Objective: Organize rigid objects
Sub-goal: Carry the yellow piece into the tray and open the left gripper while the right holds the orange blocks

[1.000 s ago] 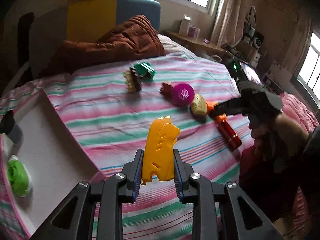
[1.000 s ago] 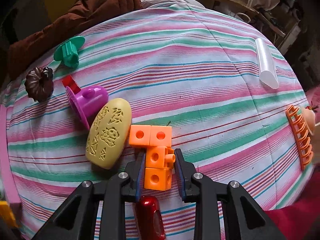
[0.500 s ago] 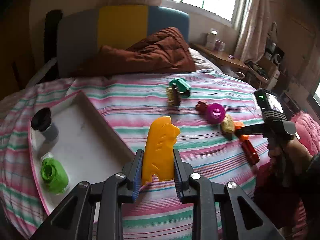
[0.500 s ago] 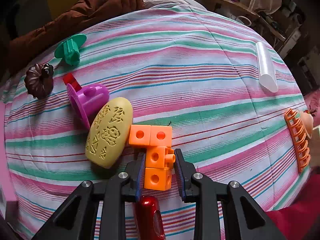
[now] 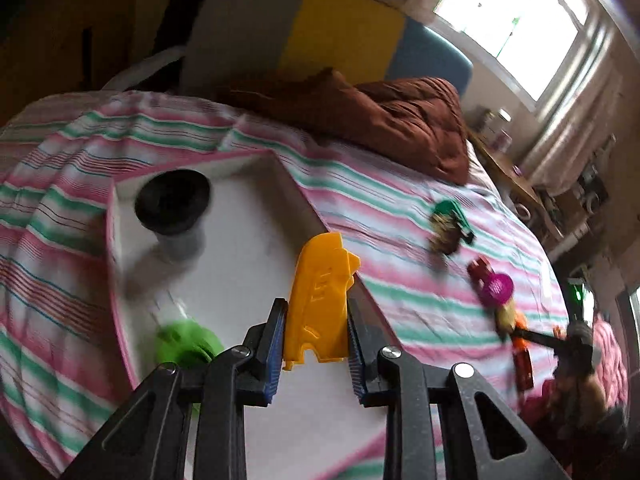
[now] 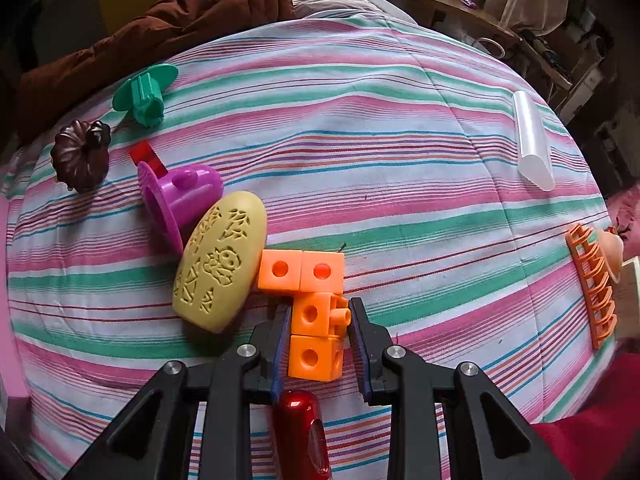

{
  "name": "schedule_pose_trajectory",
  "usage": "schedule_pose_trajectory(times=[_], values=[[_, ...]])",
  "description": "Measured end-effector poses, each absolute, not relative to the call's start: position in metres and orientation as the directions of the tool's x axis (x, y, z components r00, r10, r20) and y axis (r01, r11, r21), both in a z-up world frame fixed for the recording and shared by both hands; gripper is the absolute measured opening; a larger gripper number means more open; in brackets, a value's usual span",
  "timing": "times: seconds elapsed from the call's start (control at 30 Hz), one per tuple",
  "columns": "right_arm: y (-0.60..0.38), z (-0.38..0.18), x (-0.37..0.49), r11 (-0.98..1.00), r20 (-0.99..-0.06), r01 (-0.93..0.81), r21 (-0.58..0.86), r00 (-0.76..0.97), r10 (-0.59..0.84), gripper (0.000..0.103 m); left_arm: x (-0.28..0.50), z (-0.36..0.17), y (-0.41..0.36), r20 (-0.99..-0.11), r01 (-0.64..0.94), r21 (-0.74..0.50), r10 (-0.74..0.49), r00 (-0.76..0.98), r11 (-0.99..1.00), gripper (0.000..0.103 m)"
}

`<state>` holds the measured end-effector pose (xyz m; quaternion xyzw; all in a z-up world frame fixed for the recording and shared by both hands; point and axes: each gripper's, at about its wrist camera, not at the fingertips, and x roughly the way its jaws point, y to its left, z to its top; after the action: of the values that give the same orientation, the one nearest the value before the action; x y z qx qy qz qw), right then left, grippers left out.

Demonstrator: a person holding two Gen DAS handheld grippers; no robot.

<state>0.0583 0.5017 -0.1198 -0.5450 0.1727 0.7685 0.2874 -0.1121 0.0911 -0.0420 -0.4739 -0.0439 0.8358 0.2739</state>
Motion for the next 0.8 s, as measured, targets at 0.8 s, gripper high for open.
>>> schedule_pose_trajectory(times=[0.8], values=[[0.510, -0.124, 0.050, -0.782, -0.936, -0.622, -0.053, -0.241, 0.256, 0.028, -0.146, -0.042, 0.081, -0.784, -0.343, -0.173, 0.340, -0.519, -0.923, 0.033]])
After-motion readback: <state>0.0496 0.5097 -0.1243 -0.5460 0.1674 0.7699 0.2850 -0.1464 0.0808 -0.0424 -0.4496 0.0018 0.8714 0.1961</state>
